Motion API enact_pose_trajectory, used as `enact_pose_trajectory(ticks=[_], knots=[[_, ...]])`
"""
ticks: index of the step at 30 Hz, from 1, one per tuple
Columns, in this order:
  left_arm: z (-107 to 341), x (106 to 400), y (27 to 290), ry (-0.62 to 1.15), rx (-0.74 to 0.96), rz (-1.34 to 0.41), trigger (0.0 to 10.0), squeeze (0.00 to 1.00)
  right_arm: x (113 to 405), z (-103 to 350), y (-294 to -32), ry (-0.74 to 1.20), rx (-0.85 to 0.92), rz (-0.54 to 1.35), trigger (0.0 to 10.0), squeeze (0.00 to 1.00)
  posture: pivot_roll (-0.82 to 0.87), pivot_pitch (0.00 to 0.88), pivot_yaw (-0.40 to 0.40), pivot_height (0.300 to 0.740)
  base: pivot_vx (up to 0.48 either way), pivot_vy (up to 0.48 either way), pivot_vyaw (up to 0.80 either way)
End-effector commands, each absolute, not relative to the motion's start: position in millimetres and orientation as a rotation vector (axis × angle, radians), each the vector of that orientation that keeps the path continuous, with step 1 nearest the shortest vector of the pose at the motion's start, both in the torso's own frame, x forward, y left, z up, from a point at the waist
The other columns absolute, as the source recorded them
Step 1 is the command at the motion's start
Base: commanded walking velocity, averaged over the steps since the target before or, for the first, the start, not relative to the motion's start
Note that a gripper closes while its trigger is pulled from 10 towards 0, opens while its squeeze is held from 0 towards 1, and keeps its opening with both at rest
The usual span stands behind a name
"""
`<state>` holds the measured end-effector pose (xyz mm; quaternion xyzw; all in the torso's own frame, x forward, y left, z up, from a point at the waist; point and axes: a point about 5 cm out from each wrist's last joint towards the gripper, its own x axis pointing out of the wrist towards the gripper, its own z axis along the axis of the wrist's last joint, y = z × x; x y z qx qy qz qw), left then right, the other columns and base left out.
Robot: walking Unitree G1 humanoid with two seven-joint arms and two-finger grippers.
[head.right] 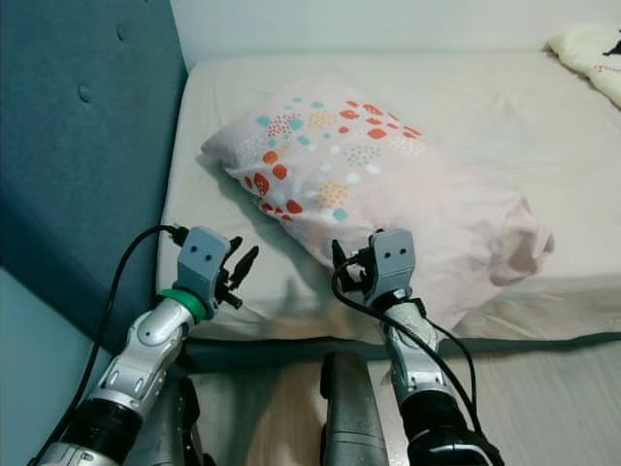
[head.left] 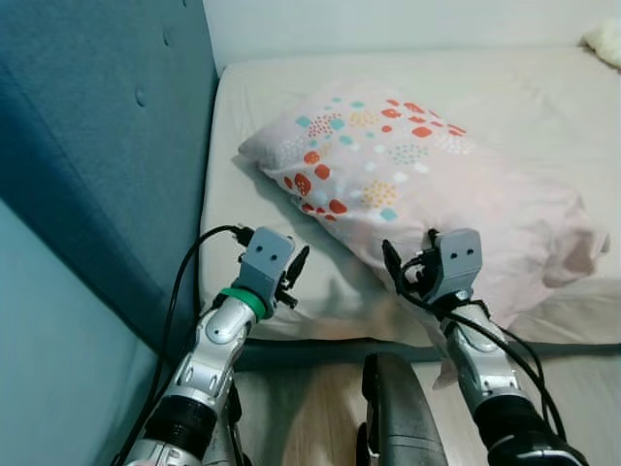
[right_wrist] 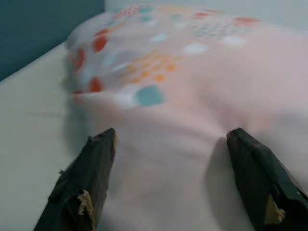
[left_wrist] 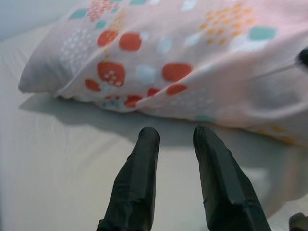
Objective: Clean up the room
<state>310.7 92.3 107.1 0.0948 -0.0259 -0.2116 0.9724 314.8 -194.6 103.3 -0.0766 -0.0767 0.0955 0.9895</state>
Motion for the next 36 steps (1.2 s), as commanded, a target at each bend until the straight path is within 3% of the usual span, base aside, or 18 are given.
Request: enact_pose_trajectory(ticks=[1, 6, 7, 9, 11, 13, 15, 20, 28, 31, 32, 34, 36], knots=[[106.7, 310.1, 97.7, -0.04, 0.182, -0.406, 10.0, 0.0, 313.7, 119.4, -213.9, -0.209, -0.184, 0.112, 10.0, 0.0, -0.06, 0.0, 0.049, 0.515, 0.0, 0.0, 0.0], [109.7, 310.7, 99.3, -0.044, 0.177, -0.403, 10.0, 0.0, 309.6, 143.3, -251.3, -0.282, -0.282, -0.04, 10.0, 0.0, -0.06, 0.0, 0.058, 0.51, 0.0, 0.0, 0.0], [111.7, 311.5, 99.6, -0.048, 0.175, -0.404, 10.0, 0.0, 306.5, 149.7, -270.8, -0.293, -0.312, -0.119, 10.0, 0.0, -0.07, 0.0, 0.062, 0.51, 0.0, 0.0, 0.0], [112.6, 311.8, 99.7, -0.049, 0.175, -0.404, 10.0, 0.0, 305.2, 151.1, -278.0, -0.292, -0.317, -0.146, 10.0, 0.0, -0.07, 0.0, 0.062, 0.51, 0.0, 0.0, 0.0], [116.8, 313.7, 99.6, -0.058, 0.172, -0.402, 10.0, 0.0, 299.7, 149.2, -310.6, -0.236, -0.335, -0.274, 10.0, 0.0, -0.06, 0.0, 0.065, 0.51, 0.0, 0.0, 0.0], [117.9, 314.0, 99.5, -0.06, 0.171, -0.402, 10.0, 0.0, 297.9, 147.8, -318.5, -0.213, -0.335, -0.306, 10.0, 0.0, -0.06, 0.0, 0.065, 0.51, 0.0, 0.0, 0.0], [120.6, 313.8, 100.0, -0.064, 0.17, -0.401, 10.0, 0.0, 289.8, 134.9, -345.1, -0.082, -0.331, -0.419, 10.0, 0.0, -0.06, 0.002, 0.067, 0.51, 0.0, 0.0, 0.0], [121.0, 311.8, 105.0, -0.057, 0.171, -0.394, 10.0, 0.0, 281.6, 118.7, -376.3, 0.136, -0.415, -0.531, 10.0, 0.0, -0.06, 0.016, 0.089, 0.51, 0.0, 0.0, 0.0], [119.8, 310.0, 111.6, -0.046, 0.18, -0.368, 10.0, 0.0, 289.2, 106.5, -378.0, 0.357, -0.494, -0.518, 10.0, 0.0, -0.02, 0.02, 0.069, 0.51, 0.0, 0.0, 0.0], [119.0, 308.3, 112.7, -0.044, 0.18, -0.365, 10.0, 0.0, 298.0, 101.2, -363.7, 0.364, -0.465, -0.438, 10.0, 0.0, -0.02, 0.022, 0.067, 0.51, 0.0, 0.0, 0.0], [118.5, 306.4, 113.3, -0.04, 0.182, -0.364, 10.0, 0.0, 311.4, 93.4, -338.4, 0.384, -0.456, -0.292, 10.0, 0.0, -0.02, 0.02, 0.065, 0.51, 0.0, 0.0, 0.0], [118.5, 306.4, 113.3, -0.04, 0.182, -0.364, 10.0, 0.0, 311.4, 93.4, -338.4, 0.384, -0.456, -0.292, 10.0, 0.0, -0.02, 0.02, 0.065, 0.51, 0.0, 0.0, 0.0], [118.8, 305.7, 113.9, -0.038, 0.182, -0.363, 10.0, 0.0, 323.3, 86.2, -310.3, 0.398, -0.44, -0.129, 10.0, 0.0, -0.01, 0.018, 0.061, 0.51, 0.0, 0.0, 0.0]])
